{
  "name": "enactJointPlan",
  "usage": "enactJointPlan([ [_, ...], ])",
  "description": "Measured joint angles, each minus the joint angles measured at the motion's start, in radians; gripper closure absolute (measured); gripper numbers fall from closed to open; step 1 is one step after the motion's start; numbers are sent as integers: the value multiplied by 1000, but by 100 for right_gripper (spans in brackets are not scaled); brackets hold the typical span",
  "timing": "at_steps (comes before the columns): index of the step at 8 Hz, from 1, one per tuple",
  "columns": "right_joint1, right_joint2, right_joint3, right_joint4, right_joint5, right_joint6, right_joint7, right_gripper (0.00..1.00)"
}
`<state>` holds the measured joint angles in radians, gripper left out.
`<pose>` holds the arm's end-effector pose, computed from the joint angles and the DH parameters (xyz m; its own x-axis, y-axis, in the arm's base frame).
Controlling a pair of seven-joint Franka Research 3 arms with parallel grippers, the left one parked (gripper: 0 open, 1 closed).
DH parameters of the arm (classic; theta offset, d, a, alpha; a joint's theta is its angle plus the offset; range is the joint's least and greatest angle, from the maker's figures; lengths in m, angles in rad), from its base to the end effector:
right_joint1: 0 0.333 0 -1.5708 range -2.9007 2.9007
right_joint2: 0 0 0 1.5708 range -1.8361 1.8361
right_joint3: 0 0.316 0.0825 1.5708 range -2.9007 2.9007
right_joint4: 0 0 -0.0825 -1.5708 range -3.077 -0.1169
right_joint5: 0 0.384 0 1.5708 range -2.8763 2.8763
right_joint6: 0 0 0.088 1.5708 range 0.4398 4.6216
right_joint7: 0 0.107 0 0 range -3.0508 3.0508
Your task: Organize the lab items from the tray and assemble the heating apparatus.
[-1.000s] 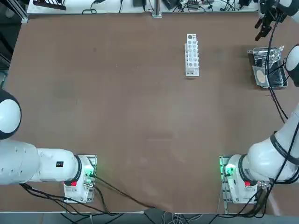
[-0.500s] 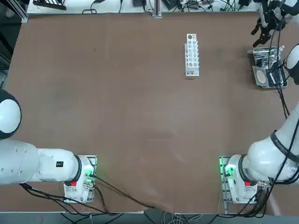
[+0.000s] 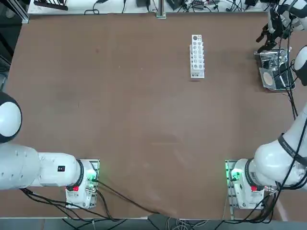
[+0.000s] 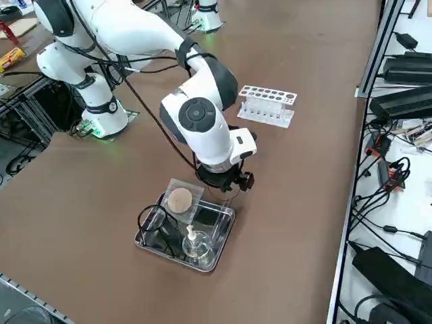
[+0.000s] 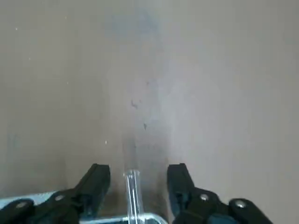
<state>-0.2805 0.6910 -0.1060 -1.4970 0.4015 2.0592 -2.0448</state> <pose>0.6620 -0.2342 0.2557 0.1009 0.9505 0.2937 0.9947 -0.1023 -0.0106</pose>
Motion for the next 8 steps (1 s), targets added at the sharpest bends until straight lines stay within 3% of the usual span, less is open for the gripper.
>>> enactJointPlan([
  [8,-20,30,-1,-16,15,21,-68,29],
])
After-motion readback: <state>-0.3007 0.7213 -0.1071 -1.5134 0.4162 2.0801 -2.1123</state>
